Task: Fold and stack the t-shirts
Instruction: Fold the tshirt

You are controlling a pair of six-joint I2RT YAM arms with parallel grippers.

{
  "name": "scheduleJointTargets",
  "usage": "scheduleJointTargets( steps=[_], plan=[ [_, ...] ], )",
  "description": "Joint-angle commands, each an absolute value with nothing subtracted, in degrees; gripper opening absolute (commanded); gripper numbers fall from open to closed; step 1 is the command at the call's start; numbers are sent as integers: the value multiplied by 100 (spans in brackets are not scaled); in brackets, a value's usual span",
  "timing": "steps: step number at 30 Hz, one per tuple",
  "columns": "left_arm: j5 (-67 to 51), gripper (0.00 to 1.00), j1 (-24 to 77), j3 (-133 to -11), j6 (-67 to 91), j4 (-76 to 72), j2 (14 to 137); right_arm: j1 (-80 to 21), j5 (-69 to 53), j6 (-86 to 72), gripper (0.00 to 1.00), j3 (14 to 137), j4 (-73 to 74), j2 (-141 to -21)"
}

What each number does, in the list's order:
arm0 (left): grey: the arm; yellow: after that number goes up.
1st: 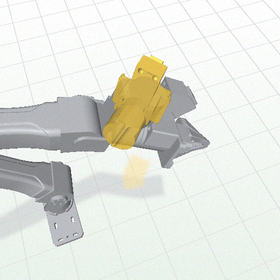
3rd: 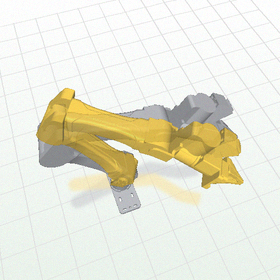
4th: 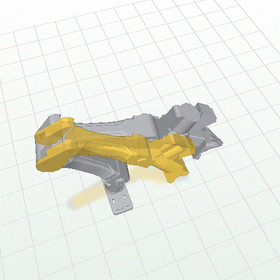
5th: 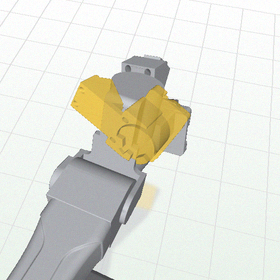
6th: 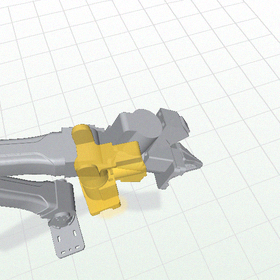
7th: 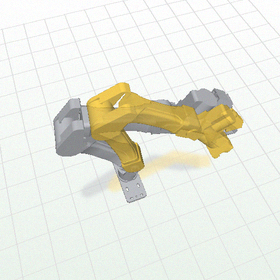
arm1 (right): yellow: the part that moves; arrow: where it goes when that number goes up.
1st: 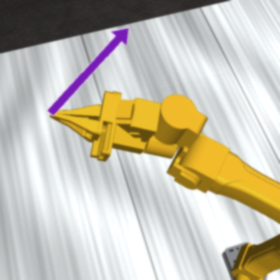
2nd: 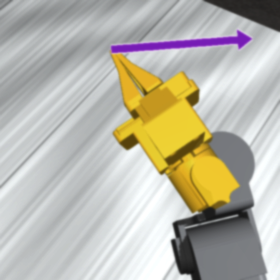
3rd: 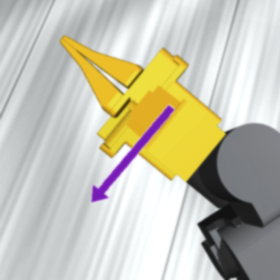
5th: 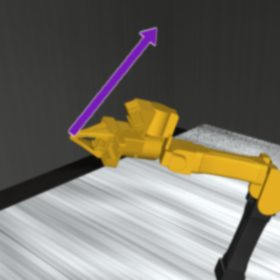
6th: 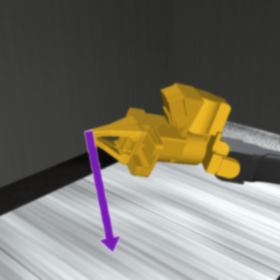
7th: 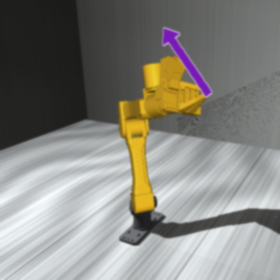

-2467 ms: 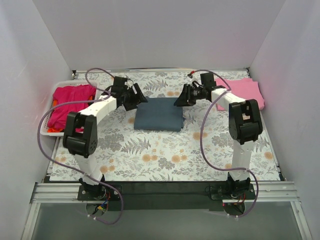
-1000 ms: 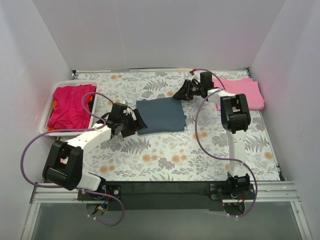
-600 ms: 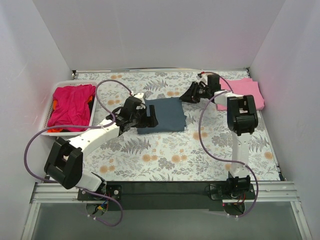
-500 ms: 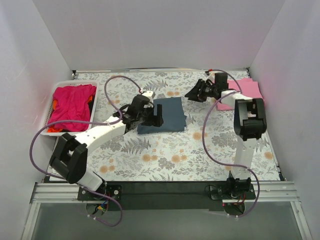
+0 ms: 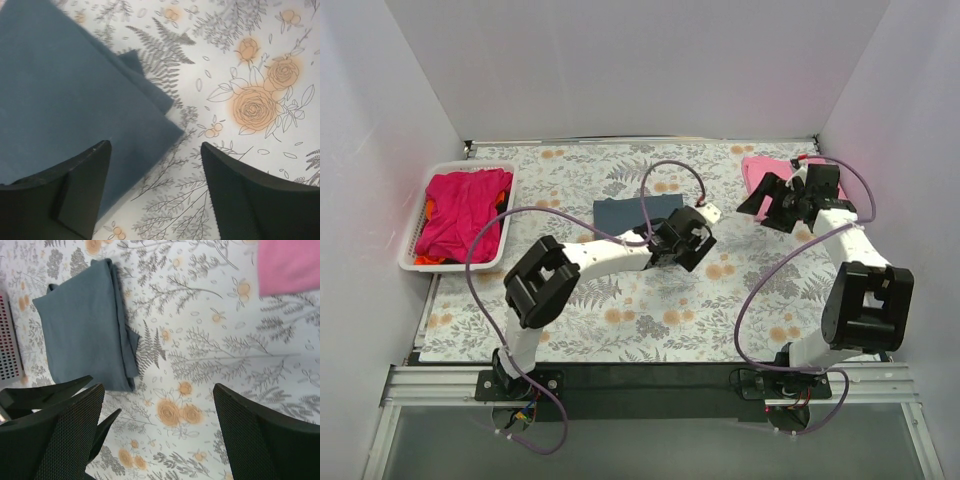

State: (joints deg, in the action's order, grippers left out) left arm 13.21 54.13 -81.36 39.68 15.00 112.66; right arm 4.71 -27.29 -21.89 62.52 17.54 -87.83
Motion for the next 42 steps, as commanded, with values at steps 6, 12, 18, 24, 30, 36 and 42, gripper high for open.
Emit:
scheduleJointTargets(
  steps=[6, 12, 18, 24, 30, 36, 42],
  plan=[
    [1969, 59, 5713, -8789, 3182, 1661, 11988, 580, -2549, -1977, 81, 5450, 2259, -7771],
    [1942, 50, 5713, -8895, 3278, 1872, 12383, 571, -2601, -1899, 81, 5168, 2250, -7690],
    [2083, 21, 5660, -8781, 3497, 1977, 12454, 571, -2847, -1907, 80, 5168, 2180, -7822],
    [1602, 0, 5458, -8649, 3963, 1943, 12007, 571, -3058, -2144, 81, 5115, 1837, -8033],
    [1134, 0, 5256, -8473, 4377, 1767, 11356, 160, -3314, -2785, 81, 5133, 1100, -8630],
    [897, 0, 5177, -8332, 4623, 1653, 11057, -613, -3129, -3777, 80, 5386, 54, -9456],
    [879, 0, 5168, -8183, 4833, 1495, 10978, -1274, -3111, -4288, 80, 5958, -421, -10502]
  ],
)
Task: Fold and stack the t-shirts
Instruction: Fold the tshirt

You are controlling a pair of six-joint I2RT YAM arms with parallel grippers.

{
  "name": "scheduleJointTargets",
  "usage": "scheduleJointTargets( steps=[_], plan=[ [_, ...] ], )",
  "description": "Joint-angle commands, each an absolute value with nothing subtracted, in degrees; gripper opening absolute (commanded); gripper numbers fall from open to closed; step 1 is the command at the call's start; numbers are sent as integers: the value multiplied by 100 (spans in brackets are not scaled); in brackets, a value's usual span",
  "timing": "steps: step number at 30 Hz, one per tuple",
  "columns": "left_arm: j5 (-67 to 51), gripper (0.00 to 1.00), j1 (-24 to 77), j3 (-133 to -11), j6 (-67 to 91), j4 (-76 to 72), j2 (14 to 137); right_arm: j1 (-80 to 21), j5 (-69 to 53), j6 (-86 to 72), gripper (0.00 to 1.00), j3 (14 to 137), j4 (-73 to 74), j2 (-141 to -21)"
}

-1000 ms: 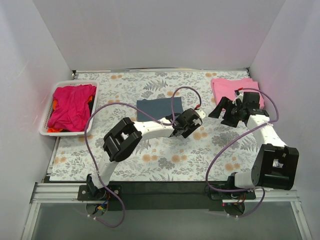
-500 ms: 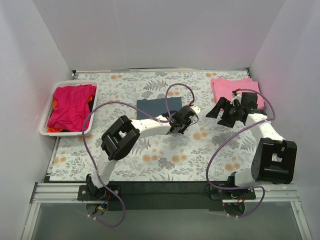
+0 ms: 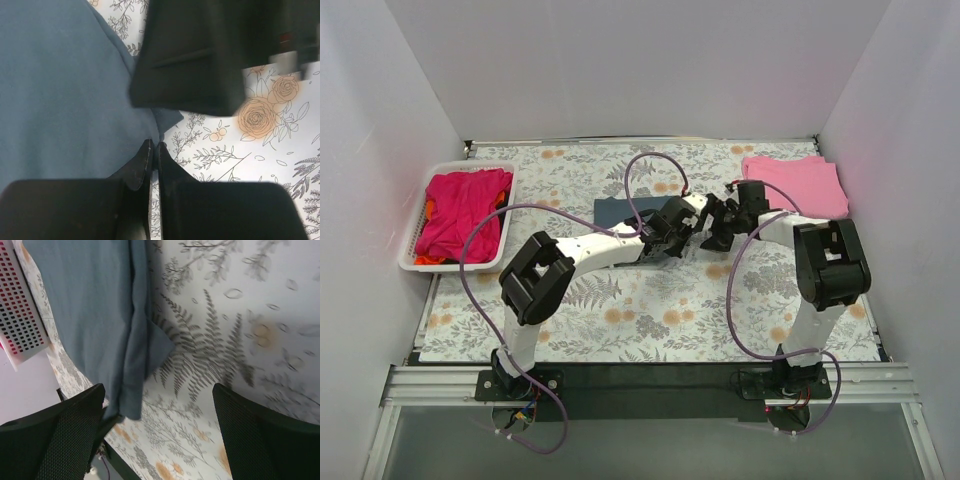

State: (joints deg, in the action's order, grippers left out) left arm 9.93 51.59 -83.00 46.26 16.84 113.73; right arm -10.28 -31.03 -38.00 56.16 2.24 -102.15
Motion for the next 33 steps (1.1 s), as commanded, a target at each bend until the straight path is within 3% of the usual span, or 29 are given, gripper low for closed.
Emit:
scheduleJointTargets(
  steps=[1, 12, 16, 18, 20, 22, 25, 26, 27, 31, 33],
  plan=[
    [879, 0, 5159, -8165, 4869, 1468, 10960, -1344, -3103, -4393, 79, 6037, -465, -10590],
    [598, 0, 5159, -8130, 5282, 1090, 11030, -2083, -3410, -4447, 66, 6512, -712, -11364],
    [335, 5, 5159, -8086, 5493, 985, 11030, -2092, -3393, -4281, 49, 6662, -686, -11426],
    [212, 11, 5159, -8095, 5642, 967, 11004, -2083, -3445, -4167, 41, 6767, -607, -11452],
    [176, 17, 5159, -8121, 5721, 958, 10969, -2092, -3472, -4000, 25, 6864, -467, -11487],
    [202, 27, 5150, -8121, 5801, 967, 10837, -2074, -3349, -3572, 11, 7109, -11, -11487],
    [158, 46, 5037, -7999, 5958, 976, 10513, -1960, -3086, -2904, 1, 7530, 798, -11417],
    [89, 52, 4984, -7928, 6020, 976, 10381, -1847, -3007, -2692, 1, 7619, 948, -11400],
    [44, 64, 4922, -7754, 6160, 967, 10267, -1767, -2858, -2515, 1, 7725, 1149, -11373],
    [-263, 85, 4266, -7244, 6503, 1142, 9372, -1328, -2392, -1575, 1, 8462, 2369, -11355],
    [-412, 89, 3948, -7059, 6539, 1378, 9081, -1064, -2128, -997, 1, 9077, 2732, -11399]
  ],
)
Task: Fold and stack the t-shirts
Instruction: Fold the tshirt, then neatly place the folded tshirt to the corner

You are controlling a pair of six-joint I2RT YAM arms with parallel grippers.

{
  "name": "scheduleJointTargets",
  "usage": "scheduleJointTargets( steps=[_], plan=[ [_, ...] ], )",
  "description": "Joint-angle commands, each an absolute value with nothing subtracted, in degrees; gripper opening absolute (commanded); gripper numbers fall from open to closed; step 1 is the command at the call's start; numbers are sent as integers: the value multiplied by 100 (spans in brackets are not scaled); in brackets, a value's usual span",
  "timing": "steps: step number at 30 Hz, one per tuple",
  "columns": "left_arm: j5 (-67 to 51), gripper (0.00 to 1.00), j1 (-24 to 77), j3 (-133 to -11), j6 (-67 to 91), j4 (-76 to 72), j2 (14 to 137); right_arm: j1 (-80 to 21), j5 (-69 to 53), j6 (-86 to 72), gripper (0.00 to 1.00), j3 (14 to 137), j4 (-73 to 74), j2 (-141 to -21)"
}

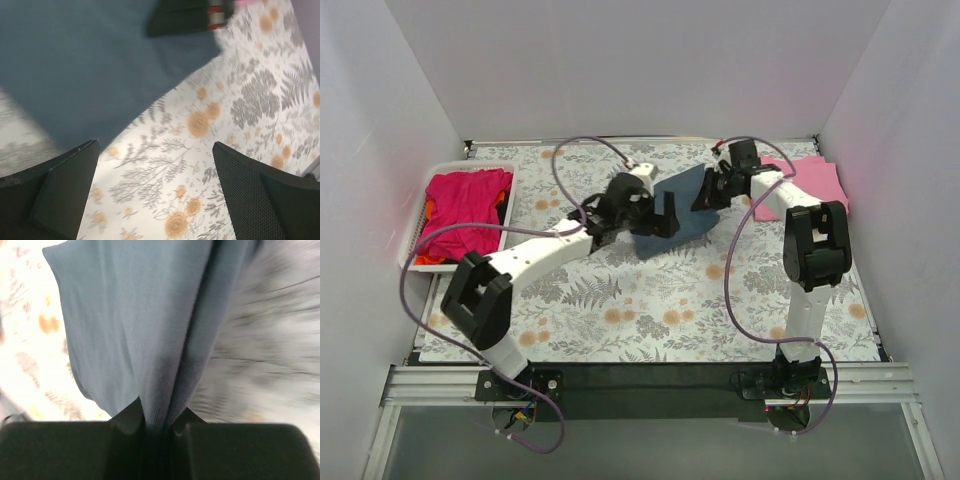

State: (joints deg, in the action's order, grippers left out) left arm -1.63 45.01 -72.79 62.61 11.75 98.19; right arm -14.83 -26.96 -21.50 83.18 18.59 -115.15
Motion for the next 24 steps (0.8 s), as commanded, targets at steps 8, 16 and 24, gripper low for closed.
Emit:
scheduleJointTargets(
  steps=[8, 16, 24],
  plan=[
    [-168, 91, 2558, -5690, 6038, 1706, 7718, -475, -696, 895, 1, 11363, 4394, -12023],
    [150, 91, 2470, -4948, 6056, 1573, 7373, -325, 835, 1925, 1, 11523, 4395, -12050],
    [114, 91, 2470, -4931, 6082, 1564, 7532, -211, 1486, 2355, 1, 11496, 4044, -12015]
  ],
)
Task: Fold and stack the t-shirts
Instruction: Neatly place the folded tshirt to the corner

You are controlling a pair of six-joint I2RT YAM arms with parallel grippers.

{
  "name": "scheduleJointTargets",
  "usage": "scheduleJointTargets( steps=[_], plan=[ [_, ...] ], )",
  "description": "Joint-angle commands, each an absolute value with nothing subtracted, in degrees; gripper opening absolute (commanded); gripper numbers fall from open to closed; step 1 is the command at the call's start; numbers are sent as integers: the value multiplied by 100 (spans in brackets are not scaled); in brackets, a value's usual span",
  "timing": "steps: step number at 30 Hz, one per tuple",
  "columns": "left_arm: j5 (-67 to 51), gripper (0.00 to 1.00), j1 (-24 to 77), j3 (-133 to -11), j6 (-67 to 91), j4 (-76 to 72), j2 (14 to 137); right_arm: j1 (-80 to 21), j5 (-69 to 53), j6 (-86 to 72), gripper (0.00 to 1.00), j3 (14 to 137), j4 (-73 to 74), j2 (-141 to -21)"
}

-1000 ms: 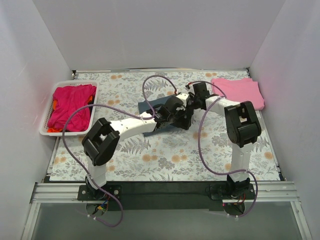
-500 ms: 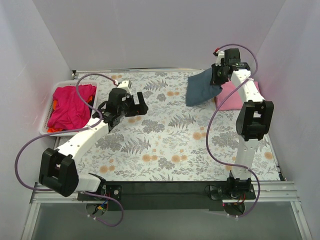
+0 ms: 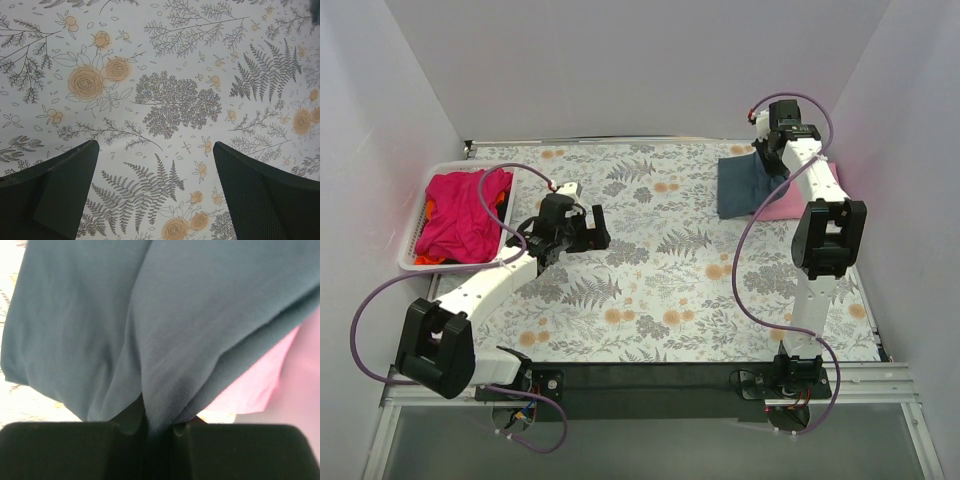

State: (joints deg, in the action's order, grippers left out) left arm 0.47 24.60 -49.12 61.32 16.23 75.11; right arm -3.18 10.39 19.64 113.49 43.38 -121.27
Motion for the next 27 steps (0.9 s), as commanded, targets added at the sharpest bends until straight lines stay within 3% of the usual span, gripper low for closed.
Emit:
scheduleJointTargets(
  steps=[1, 7, 16, 27],
  plan=[
    [149, 91, 2478, -4922, 6073, 1556, 7541, -228, 1503, 2390, 1, 11592, 4043, -12058],
    [228, 91, 2470, -4896, 6056, 1556, 7708, -211, 1784, 2505, 1, 12120, 3973, -12173],
    [299, 91, 2478, -4896, 6003, 1547, 7901, -88, 2452, 2558, 1, 11708, 3393, -11927],
    [369, 91, 2470, -4913, 5959, 1547, 7893, 369, 2442, 2136, 1, 11251, 3086, -12006]
  ],
)
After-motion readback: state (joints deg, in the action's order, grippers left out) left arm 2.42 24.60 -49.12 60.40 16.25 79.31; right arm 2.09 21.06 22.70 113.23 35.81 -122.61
